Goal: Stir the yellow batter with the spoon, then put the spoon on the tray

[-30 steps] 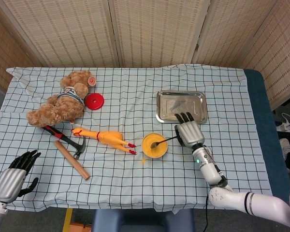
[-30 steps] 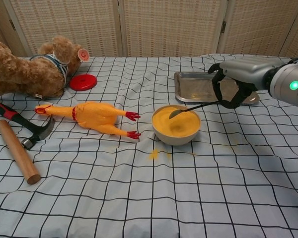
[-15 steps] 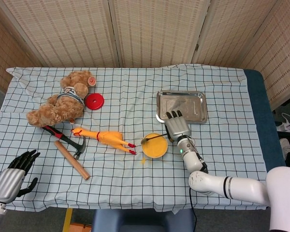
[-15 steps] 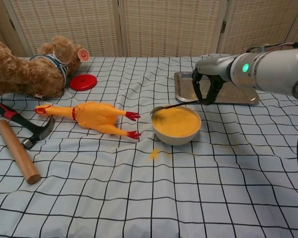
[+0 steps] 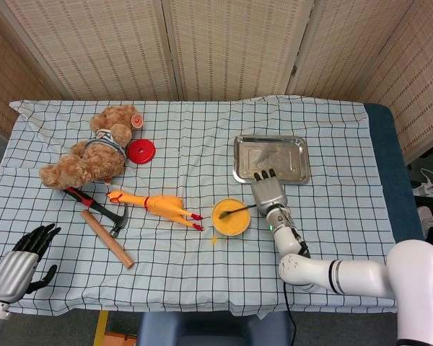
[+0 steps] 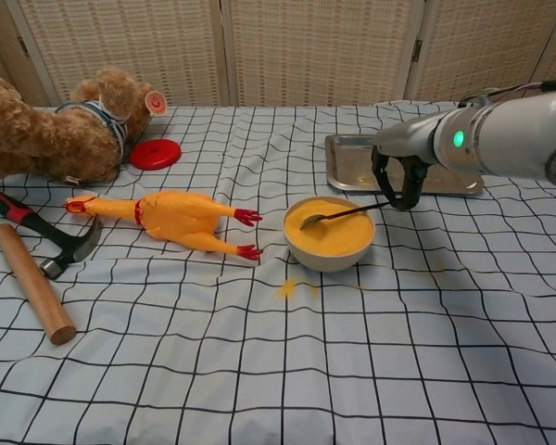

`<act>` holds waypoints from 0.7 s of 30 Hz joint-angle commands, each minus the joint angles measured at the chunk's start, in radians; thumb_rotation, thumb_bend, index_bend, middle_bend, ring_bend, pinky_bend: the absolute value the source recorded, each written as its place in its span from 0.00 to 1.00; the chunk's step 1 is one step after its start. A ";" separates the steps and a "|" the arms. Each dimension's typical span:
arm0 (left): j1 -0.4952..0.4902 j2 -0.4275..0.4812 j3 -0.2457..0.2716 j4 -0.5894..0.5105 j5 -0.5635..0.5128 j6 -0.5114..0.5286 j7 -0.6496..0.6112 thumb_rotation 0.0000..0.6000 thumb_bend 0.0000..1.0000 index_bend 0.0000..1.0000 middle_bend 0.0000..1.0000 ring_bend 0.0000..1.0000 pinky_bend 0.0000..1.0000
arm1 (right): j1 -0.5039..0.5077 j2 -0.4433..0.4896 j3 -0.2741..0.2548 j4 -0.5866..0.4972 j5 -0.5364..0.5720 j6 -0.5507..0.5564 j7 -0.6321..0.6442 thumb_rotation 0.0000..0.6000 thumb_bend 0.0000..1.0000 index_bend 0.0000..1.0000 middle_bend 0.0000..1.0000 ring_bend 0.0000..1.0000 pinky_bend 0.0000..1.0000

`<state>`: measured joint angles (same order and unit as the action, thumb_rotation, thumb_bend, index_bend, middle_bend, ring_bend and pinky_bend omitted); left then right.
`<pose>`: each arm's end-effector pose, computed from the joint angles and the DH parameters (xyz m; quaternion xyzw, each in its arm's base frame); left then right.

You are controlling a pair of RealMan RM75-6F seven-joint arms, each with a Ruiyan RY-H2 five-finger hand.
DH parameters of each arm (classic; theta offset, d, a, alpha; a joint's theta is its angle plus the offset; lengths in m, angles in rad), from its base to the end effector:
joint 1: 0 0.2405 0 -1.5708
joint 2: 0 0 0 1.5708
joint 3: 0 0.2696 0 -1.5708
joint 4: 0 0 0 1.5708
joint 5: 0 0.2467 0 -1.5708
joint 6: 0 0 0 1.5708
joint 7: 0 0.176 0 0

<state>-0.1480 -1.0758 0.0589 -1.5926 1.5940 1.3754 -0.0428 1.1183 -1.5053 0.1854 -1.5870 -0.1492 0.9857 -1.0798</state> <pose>-0.3393 0.2081 0.1082 -0.6741 -0.4030 -0.3436 0.5149 -0.1114 -0.4242 -0.0683 0.7773 -0.3675 0.1261 0.4948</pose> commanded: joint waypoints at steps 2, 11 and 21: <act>0.000 -0.001 -0.001 0.000 0.000 0.002 0.002 1.00 0.44 0.00 0.00 0.00 0.14 | 0.018 0.042 -0.021 -0.039 0.028 -0.012 -0.015 1.00 0.61 0.90 0.08 0.00 0.00; 0.001 -0.002 0.001 -0.003 0.002 0.002 0.008 1.00 0.44 0.00 0.00 0.00 0.14 | -0.008 0.094 -0.026 -0.081 -0.045 -0.016 0.089 1.00 0.61 0.91 0.08 0.00 0.00; -0.003 -0.002 -0.001 -0.001 -0.003 -0.006 0.005 1.00 0.44 0.00 0.00 0.00 0.14 | -0.019 0.009 -0.028 0.036 -0.149 0.003 0.179 1.00 0.61 0.91 0.08 0.00 0.00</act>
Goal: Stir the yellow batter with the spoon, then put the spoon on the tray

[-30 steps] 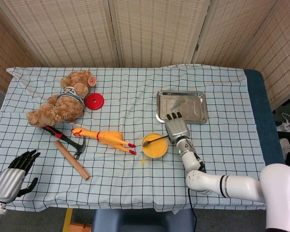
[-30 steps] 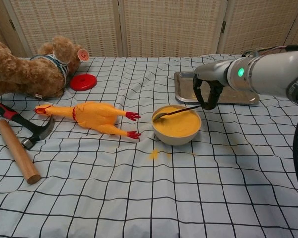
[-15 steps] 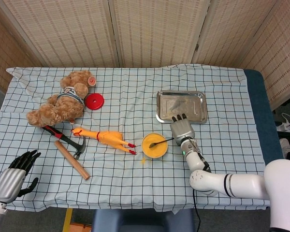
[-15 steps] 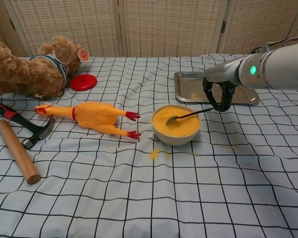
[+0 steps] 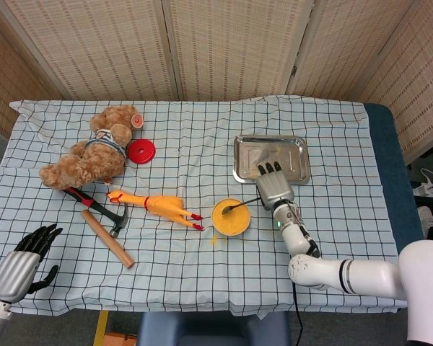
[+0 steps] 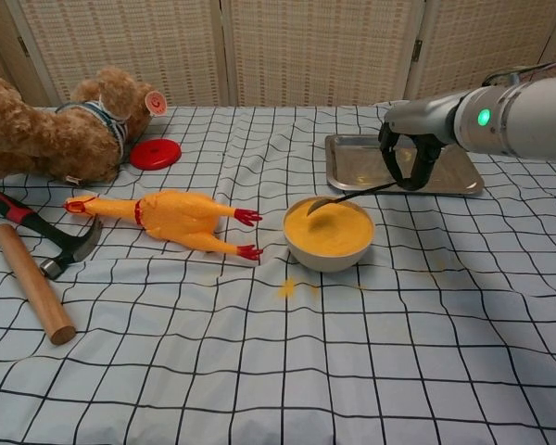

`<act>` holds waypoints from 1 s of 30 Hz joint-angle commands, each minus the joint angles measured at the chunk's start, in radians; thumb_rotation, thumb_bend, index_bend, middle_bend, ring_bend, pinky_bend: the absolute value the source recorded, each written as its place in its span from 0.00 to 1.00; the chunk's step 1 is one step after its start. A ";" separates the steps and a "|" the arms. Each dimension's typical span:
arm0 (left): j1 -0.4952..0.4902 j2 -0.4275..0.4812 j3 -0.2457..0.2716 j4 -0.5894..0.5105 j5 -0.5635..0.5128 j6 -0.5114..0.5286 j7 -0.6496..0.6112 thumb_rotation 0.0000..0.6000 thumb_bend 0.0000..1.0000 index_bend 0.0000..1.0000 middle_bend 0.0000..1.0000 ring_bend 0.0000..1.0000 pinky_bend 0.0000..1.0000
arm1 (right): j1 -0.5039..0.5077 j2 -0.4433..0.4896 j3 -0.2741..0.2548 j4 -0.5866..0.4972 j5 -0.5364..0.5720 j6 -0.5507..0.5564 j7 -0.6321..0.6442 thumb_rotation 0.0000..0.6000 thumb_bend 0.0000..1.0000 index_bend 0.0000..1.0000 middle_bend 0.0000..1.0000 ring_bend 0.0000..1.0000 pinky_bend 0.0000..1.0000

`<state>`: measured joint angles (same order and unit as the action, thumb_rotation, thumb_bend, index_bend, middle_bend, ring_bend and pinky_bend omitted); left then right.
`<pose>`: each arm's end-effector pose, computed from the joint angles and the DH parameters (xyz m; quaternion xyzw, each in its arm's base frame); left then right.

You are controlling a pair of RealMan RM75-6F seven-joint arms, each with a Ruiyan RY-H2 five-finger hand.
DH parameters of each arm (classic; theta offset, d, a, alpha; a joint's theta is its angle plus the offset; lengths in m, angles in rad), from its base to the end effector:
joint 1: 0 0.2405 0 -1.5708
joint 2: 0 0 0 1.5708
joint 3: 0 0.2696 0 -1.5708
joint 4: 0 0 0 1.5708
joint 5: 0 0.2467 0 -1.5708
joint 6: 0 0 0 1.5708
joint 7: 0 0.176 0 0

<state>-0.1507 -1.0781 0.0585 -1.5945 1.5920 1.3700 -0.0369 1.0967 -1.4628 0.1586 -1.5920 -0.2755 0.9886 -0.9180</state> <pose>-0.3387 0.2089 0.1065 -0.6755 -0.4031 -0.3420 0.5141 -0.1160 -0.4323 -0.0498 0.7605 -0.3734 0.1764 0.5012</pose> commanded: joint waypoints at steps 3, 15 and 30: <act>-0.002 0.001 -0.001 0.003 -0.003 -0.003 -0.004 1.00 0.44 0.00 0.00 0.00 0.14 | 0.012 -0.060 -0.005 0.075 -0.023 -0.009 0.016 1.00 0.61 0.91 0.08 0.00 0.00; -0.002 0.000 0.001 0.001 0.000 -0.002 0.000 1.00 0.44 0.00 0.00 0.00 0.14 | 0.040 0.012 -0.055 -0.031 0.043 -0.011 -0.061 1.00 0.62 0.93 0.08 0.00 0.00; 0.001 -0.003 0.003 -0.003 0.007 0.004 0.011 1.00 0.44 0.00 0.00 0.00 0.14 | -0.036 0.094 -0.058 -0.121 -0.074 0.009 0.096 1.00 0.62 0.93 0.08 0.00 0.00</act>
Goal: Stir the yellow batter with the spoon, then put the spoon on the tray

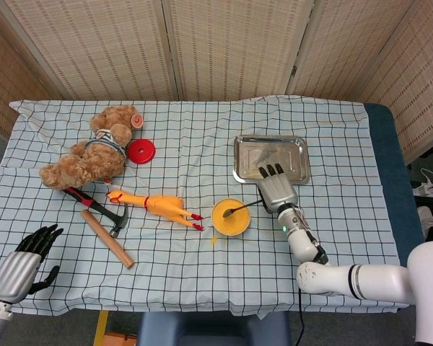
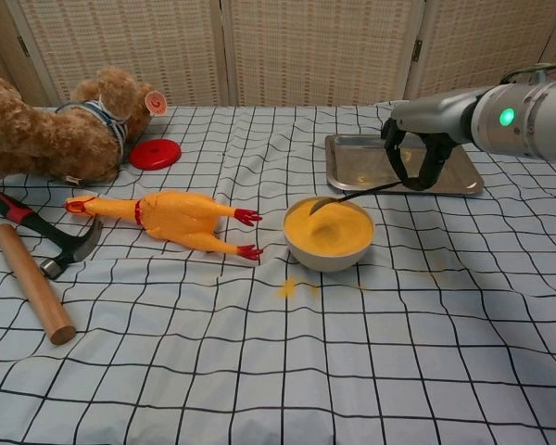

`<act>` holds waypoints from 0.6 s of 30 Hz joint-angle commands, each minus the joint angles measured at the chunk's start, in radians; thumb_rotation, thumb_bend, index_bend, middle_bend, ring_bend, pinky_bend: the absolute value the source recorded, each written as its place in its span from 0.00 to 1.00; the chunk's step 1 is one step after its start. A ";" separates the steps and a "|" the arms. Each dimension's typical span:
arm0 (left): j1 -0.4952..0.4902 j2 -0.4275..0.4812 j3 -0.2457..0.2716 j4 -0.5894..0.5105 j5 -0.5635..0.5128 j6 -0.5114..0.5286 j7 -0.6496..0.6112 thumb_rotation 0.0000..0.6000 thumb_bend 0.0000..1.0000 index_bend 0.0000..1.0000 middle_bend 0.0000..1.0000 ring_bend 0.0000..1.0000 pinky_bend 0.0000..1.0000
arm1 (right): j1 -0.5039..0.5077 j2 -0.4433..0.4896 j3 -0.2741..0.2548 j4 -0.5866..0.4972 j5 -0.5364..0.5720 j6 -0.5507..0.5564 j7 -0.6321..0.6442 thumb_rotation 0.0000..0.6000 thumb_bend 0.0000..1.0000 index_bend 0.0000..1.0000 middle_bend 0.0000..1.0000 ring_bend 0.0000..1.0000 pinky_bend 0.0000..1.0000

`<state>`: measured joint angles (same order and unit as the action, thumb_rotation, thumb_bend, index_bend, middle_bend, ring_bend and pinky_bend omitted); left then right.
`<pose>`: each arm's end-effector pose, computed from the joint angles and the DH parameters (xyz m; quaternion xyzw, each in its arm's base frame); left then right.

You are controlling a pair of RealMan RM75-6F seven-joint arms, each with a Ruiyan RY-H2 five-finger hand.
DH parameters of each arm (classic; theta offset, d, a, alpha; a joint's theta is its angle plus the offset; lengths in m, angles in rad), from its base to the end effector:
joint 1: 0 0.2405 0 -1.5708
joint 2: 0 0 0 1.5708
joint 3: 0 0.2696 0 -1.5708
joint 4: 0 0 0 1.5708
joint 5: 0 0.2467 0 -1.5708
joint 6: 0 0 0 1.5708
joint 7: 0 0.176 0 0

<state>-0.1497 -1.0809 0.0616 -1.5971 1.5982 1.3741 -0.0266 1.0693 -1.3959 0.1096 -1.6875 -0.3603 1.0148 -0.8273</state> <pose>-0.3369 0.2075 0.1049 -0.6782 -0.3998 -0.3420 0.5130 -0.1238 -0.4151 -0.0357 0.7626 -0.3753 0.1933 0.4901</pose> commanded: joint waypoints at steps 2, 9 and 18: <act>-0.001 -0.001 0.000 0.000 0.001 -0.002 0.002 1.00 0.44 0.00 0.00 0.00 0.14 | -0.007 0.046 -0.019 -0.043 0.025 -0.033 -0.001 1.00 0.62 0.93 0.08 0.00 0.00; -0.001 0.000 0.002 -0.002 0.002 -0.001 0.003 1.00 0.44 0.00 0.00 0.00 0.14 | 0.015 0.056 -0.050 -0.055 0.048 -0.057 -0.026 1.00 0.62 0.93 0.08 0.00 0.00; 0.000 0.005 0.001 0.000 0.004 0.003 -0.011 1.00 0.44 0.00 0.00 0.00 0.14 | 0.073 -0.029 -0.042 0.031 0.105 -0.024 -0.084 1.00 0.62 0.93 0.08 0.00 0.00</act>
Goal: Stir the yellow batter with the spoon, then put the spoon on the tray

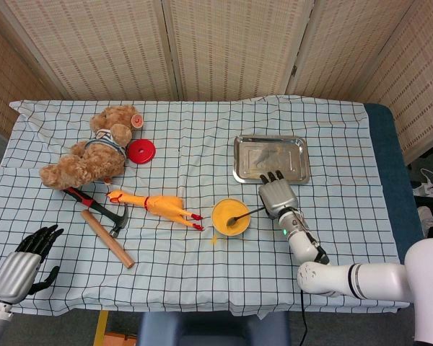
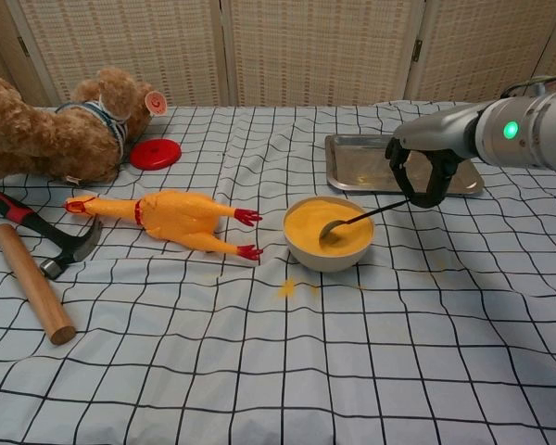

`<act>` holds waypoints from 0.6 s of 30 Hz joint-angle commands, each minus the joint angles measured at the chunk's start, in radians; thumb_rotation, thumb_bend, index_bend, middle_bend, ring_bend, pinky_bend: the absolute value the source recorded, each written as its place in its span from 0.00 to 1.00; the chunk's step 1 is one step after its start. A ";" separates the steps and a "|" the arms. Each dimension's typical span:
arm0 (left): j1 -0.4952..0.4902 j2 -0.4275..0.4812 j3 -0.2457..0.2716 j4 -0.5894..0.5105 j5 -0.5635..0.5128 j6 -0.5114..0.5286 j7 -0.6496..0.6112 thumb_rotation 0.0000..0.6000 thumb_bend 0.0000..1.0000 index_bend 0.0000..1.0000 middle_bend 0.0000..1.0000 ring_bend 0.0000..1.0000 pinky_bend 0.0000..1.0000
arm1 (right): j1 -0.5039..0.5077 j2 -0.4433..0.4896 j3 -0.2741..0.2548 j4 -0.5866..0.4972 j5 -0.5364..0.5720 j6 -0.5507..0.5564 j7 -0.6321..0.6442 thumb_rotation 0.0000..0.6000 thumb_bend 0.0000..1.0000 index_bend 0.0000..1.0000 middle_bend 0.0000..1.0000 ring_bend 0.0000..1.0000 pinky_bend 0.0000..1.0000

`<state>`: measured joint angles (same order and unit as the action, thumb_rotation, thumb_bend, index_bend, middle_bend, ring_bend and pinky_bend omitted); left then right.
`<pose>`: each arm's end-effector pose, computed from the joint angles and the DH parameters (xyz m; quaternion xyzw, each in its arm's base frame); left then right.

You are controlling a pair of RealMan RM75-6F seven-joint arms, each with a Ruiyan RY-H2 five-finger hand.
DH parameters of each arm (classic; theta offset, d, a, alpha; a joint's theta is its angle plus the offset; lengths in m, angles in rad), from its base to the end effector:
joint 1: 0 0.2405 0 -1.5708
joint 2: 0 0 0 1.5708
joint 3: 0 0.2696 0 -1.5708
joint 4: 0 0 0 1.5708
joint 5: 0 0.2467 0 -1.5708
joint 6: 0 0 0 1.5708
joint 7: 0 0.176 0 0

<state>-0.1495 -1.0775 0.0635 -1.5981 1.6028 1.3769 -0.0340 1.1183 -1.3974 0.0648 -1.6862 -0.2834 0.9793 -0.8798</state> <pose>-0.3365 0.2069 0.1058 -0.6782 -0.4005 -0.3440 0.5112 -0.1283 -0.4102 -0.0458 0.7829 -0.3663 0.1511 0.4796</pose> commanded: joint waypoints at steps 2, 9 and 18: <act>-0.001 0.002 -0.001 0.002 -0.001 0.000 -0.008 1.00 0.44 0.00 0.00 0.00 0.14 | 0.043 -0.049 0.005 0.050 0.057 0.017 -0.058 1.00 0.62 0.93 0.08 0.00 0.00; 0.001 0.007 -0.001 0.003 0.002 0.006 -0.019 1.00 0.44 0.00 0.00 0.00 0.14 | 0.080 -0.119 0.022 0.124 0.102 0.051 -0.104 1.00 0.62 0.93 0.08 0.00 0.00; 0.003 0.007 0.001 0.002 0.006 0.010 -0.016 1.00 0.44 0.00 0.00 0.00 0.14 | 0.035 -0.086 0.036 0.098 0.027 0.054 -0.038 1.00 0.62 0.93 0.08 0.00 0.00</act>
<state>-0.1466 -1.0704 0.0641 -1.5965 1.6086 1.3865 -0.0499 1.1617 -1.4961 0.1007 -1.5754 -0.2463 1.0368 -0.9265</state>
